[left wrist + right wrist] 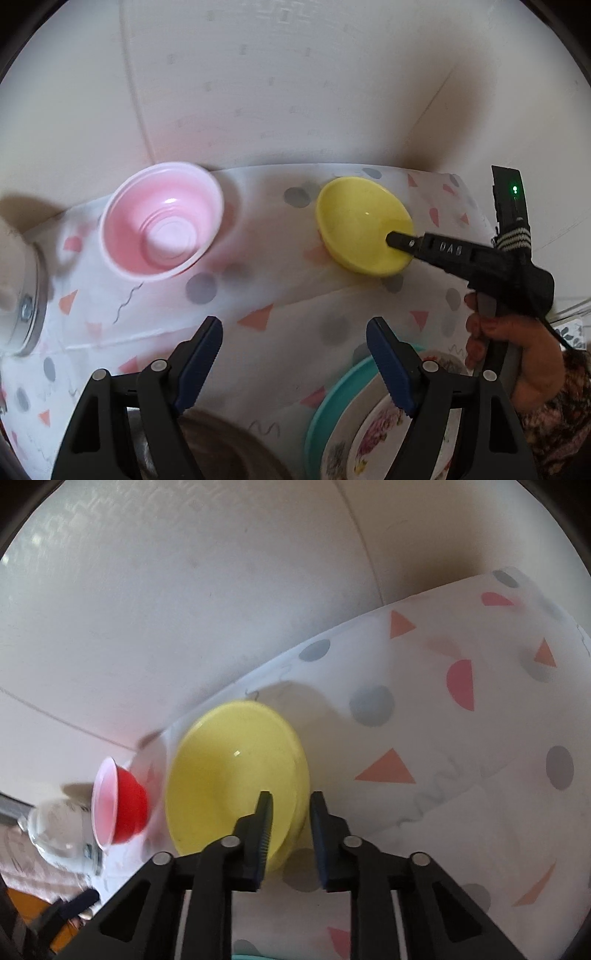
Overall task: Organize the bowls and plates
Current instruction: 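Move the right gripper to the yellow bowl and grasp its rim, then lift the yellow bowl with the right gripper and carry it over the steel bowl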
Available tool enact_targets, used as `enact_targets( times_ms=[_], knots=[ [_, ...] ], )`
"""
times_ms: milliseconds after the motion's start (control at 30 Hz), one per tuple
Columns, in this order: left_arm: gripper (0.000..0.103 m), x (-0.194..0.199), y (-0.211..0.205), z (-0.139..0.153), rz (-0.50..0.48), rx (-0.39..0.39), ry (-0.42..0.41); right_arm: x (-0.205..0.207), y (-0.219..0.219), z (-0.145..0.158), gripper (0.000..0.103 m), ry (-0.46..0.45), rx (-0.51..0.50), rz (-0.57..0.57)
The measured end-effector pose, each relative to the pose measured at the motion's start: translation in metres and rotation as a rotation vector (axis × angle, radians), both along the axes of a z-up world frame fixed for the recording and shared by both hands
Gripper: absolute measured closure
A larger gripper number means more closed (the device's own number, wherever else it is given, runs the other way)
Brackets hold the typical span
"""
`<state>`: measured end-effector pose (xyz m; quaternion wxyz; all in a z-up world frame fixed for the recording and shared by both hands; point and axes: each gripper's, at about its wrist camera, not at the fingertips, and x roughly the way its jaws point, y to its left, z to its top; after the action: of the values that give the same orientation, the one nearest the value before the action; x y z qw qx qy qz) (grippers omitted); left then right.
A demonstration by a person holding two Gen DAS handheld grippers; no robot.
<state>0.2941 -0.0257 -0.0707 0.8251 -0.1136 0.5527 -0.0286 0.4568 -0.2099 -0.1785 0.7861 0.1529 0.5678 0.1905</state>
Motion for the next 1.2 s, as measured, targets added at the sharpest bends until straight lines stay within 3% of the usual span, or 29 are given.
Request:
enact_targets(
  times_ms=[533, 600, 967, 1200],
  knots=[
    [0.024, 0.061, -0.051, -0.026, -0.073, 0.010, -0.006, -0.018, -0.024, -0.010, 0.091, 0.039, 0.064, 0.012],
    [0.029, 0.068, -0.055, -0.031, -0.086, 0.031, -0.006, -0.018, -0.026, -0.011, 0.091, 0.041, 0.075, 0.017],
    [0.079, 0.083, -0.060, -0.049, -0.112, 0.045, 0.042, -0.021, -0.024, -0.011, 0.091, 0.028, 0.073, 0.024],
    [0.087, 0.080, -0.059, -0.048, -0.142, 0.059, 0.032, -0.023, -0.023, -0.008, 0.092, 0.012, 0.056, 0.019]
  ],
)
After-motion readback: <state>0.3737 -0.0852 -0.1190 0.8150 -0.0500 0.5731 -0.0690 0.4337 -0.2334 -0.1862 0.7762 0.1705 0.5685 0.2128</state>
